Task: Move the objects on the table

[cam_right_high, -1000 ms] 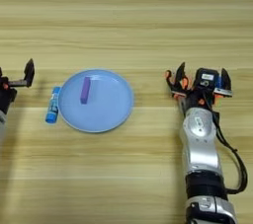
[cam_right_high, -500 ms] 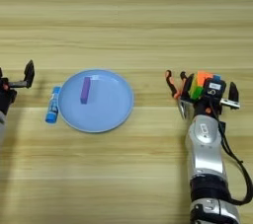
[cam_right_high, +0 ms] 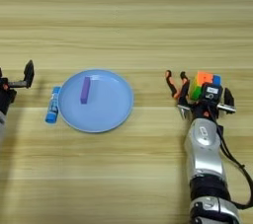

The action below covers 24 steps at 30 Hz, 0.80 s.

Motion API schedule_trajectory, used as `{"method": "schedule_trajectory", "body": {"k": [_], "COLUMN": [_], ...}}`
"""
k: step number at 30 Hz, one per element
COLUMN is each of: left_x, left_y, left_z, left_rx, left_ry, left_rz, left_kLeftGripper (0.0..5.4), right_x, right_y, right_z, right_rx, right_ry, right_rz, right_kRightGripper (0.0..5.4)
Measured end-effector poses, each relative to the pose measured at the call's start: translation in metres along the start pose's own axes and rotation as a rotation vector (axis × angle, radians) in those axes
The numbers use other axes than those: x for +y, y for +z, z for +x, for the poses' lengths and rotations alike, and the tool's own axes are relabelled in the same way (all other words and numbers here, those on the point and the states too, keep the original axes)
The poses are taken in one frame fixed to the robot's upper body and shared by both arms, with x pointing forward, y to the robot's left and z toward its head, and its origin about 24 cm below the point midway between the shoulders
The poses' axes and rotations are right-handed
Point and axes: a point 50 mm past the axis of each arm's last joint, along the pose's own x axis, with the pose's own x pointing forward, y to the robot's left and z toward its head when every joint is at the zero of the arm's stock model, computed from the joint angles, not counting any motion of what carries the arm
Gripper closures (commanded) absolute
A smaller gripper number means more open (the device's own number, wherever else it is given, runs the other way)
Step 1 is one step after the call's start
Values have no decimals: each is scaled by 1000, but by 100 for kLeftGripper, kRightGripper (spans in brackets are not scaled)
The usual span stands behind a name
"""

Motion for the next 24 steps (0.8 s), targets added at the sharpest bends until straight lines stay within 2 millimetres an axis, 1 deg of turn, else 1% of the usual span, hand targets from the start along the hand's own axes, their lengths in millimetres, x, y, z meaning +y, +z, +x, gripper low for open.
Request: {"method": "schedule_trajectory", "body": {"k": [2, 5, 7, 8, 11, 16, 18, 24], "left_x": [0, 0, 0, 0, 0, 0, 0, 0], "left_y": [0, 0, 0, 0, 0, 0, 0, 0], "left_z": [0, 0, 0, 0, 0, 0, 0, 0], "left_rx": [0, 0, 0, 0, 0, 0, 0, 0], "left_ry": [0, 0, 0, 0, 0, 0, 0, 0], "left_rz": [0, 0, 0, 0, 0, 0, 0, 0], "left_kLeftGripper": [0, 0, 0, 0, 0, 0, 0, 0], "right_x": [0, 1, 1, 1, 1, 2, 2, 3], "right_y": [1, 1, 1, 1, 1, 1, 1, 2], "right_z": [1, 1, 2, 2, 2, 3, 4, 4], "right_rx": [-2, -2, -1, 0, 0, 3, 2, 2], "right_ry": [1, 8, 19, 19, 22, 34, 35, 37], "right_rz": [3, 10, 10, 12, 13, 30, 34, 36], "right_kRightGripper": [11, 58, 75, 95, 119, 192, 203, 203]}}
